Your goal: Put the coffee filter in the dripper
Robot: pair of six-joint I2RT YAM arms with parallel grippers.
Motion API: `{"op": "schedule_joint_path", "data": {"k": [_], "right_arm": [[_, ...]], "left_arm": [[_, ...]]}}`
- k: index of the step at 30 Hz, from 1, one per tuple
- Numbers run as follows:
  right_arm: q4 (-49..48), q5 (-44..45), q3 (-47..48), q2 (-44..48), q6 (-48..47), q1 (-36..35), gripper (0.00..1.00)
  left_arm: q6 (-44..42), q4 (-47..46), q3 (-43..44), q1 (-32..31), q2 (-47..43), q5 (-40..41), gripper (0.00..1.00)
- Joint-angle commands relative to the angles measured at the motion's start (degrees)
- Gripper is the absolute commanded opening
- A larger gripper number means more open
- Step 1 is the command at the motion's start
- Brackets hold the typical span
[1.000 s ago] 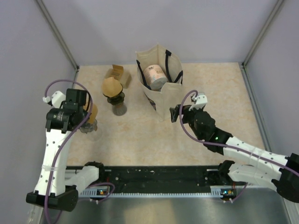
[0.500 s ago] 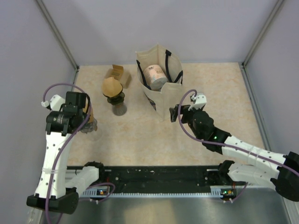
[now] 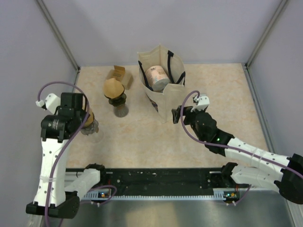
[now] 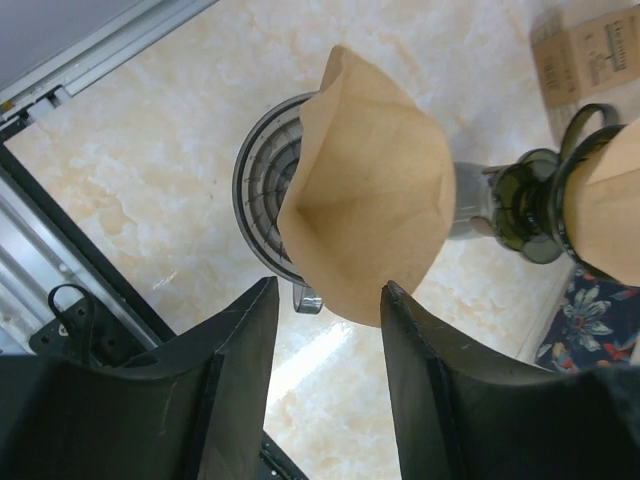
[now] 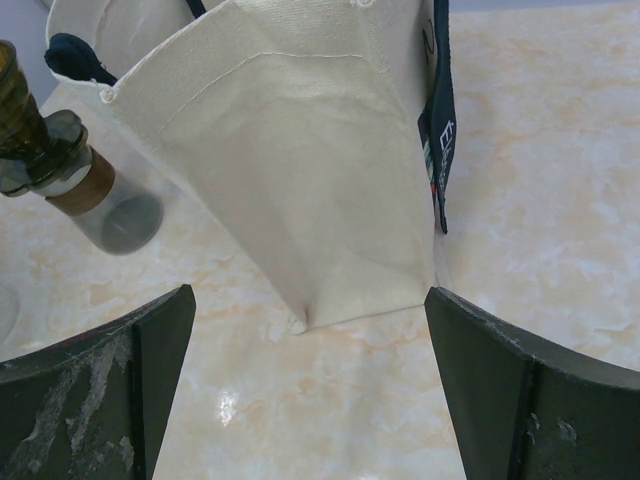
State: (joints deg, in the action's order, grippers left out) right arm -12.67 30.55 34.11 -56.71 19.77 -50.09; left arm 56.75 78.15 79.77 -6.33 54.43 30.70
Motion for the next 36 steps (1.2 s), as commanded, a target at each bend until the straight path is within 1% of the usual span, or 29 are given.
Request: {"op": "schedule_joint_path", "data": {"k": [1, 4, 6, 7, 8, 9, 10, 13, 14, 15, 16, 18, 20, 21, 23, 26, 28, 34, 35, 36], "right_arm": [[-2.54, 0.39, 0.43, 0.02, 0.27, 0.51, 0.99], [-2.36, 0.57, 0.52, 0.11, 0.18, 0.51, 0.99], [-2.45, 0.57, 0.43, 0.11, 0.09, 0.51, 0.99], [-2.45, 0.57, 0.43, 0.02, 0.18, 0.51, 0.99], [-2.36, 0.39, 0.43, 0.11, 0.09, 0.51, 0.99], [-2.28, 0.22, 0.61, 0.11, 0.09, 0.51, 0.99], [-2.10, 0.39, 0.52, 0.19, 0.18, 0.51, 0.99], [-1.92, 0.66, 0.43, 0.46, -0.17, 0.51, 0.99], [-2.01, 0.66, 0.35, 0.63, -0.26, 0.51, 0.99], [-2.19, 0.57, 0.43, 0.63, -0.52, 0.51, 0.99], [-2.27, 0.31, 0.35, 0.46, -0.61, 0.51, 0.99], [-2.28, 0.31, 0.43, 0.02, -0.61, 0.51, 0.99], [-2.01, 0.30, 0.70, -0.33, -0.78, 0.51, 0.99], [-1.84, 0.48, 0.70, -0.33, -0.87, 0.51, 0.99], [-1.75, 0.66, 0.70, -0.42, -0.96, 0.43, 0.99], [-1.75, 0.66, 0.52, -0.16, -0.96, 0.51, 0.99], [-1.75, 1.01, 0.43, -0.07, -0.96, 0.51, 0.99], [-1.84, 0.83, 0.43, -0.60, -0.96, 0.51, 0.99], [-1.84, 0.83, 0.52, -0.68, -0.96, 0.51, 0.99], [-1.84, 0.83, 0.43, -0.77, -0.79, 0.51, 0.99]], "left_arm": [[-3.22, 12.91, 6.00, 0.35, -1.17, 1.47, 0.53], [-4.45, 12.64, 9.87, 0.35, -0.39, 2.70, 0.55], [-5.42, 10.55, 9.97, 0.35, 0.58, 2.00, 0.59], [-6.12, 8.88, 9.19, 0.35, 1.19, 0.69, 0.63], [-6.91, 6.77, 8.13, 0.35, 1.90, -1.50, 0.69], [-7.96, 5.19, 7.51, 0.35, 2.95, -3.52, 0.78], [-8.06, 4.65, 7.42, 0.35, 4.26, -3.80, 0.80], [-6.83, 4.56, 7.25, 0.35, 7.52, 0.14, 0.81], [-6.31, 4.38, 7.24, 0.44, 8.05, 1.63, 0.76], [-6.13, 3.86, 7.33, 0.44, 8.40, 2.17, 0.74], [-6.21, 2.72, 7.16, 0.44, 8.32, 2.35, 0.73], [-7.18, 0.09, 6.46, 0.44, 7.79, 1.74, 0.69], [-7.79, -1.50, 5.49, 0.53, 7.79, 0.86, 0.67], [-8.06, -1.94, 5.14, 0.79, 8.14, 0.07, 0.60], [-7.36, -1.34, 4.79, 1.23, 9.28, -0.03, 0.41], [-6.57, -0.37, 3.56, 2.37, 10.34, 1.47, 0.29], [-7.00, -1.33, 2.07, 3.42, 10.17, 0.25, 0.26], [-8.58, -4.49, -2.24, 5.89, 9.81, -1.60, 0.24], [-9.02, -5.11, -2.86, 7.80, 9.81, -2.39, 0.23], [-9.55, -5.72, -3.56, 8.34, 9.90, -3.44, 0.23]]}}
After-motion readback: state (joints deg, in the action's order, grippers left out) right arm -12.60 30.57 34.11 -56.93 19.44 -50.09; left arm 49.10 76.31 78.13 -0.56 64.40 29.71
